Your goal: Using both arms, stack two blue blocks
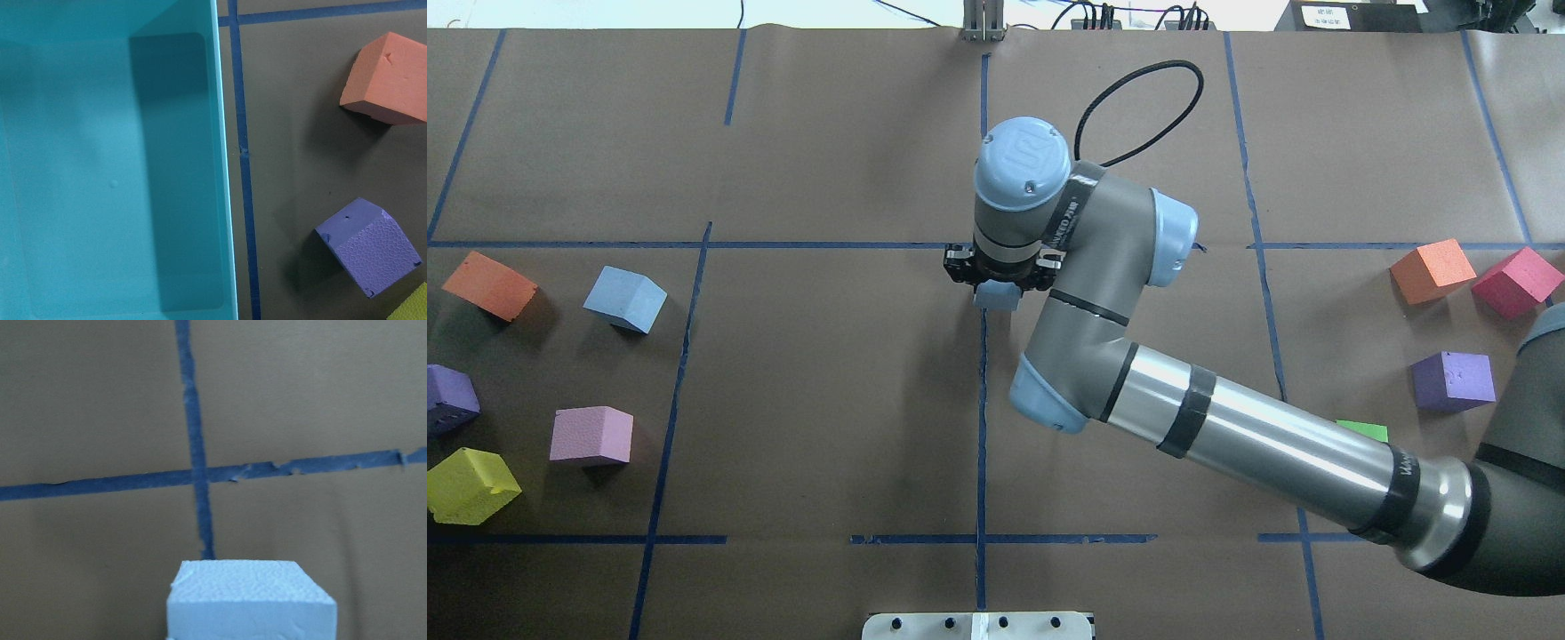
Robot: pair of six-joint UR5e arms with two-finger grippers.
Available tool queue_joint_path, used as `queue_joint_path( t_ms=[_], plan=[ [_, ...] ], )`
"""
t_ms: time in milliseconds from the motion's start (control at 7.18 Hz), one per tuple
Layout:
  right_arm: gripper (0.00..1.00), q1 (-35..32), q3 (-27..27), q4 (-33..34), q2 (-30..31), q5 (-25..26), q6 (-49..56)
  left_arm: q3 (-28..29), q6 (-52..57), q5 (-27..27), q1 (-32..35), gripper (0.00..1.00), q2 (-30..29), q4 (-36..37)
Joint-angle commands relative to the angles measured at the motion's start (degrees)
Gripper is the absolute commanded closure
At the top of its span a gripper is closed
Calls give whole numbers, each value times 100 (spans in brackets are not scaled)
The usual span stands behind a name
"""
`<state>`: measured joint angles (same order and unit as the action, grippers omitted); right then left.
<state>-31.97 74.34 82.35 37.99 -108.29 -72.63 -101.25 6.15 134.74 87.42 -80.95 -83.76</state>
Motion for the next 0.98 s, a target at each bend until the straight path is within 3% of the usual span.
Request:
queue_joint_path(
  t_ms=[0,139,697,836],
  plan=[
    [41,269,-306,-9,-284,342,-23,9,0,0,3,0,0,0],
    [1,279,-306,-9,-292,379,-15,0,0,0,3,0,0,0],
    [0,25,-79,61,-319,178,126,0,0,-9,3,0,-9,-8],
    [0,-229,262,558,-310,-84,239,-9,0,-9,3,0,-9,-8]
  ],
)
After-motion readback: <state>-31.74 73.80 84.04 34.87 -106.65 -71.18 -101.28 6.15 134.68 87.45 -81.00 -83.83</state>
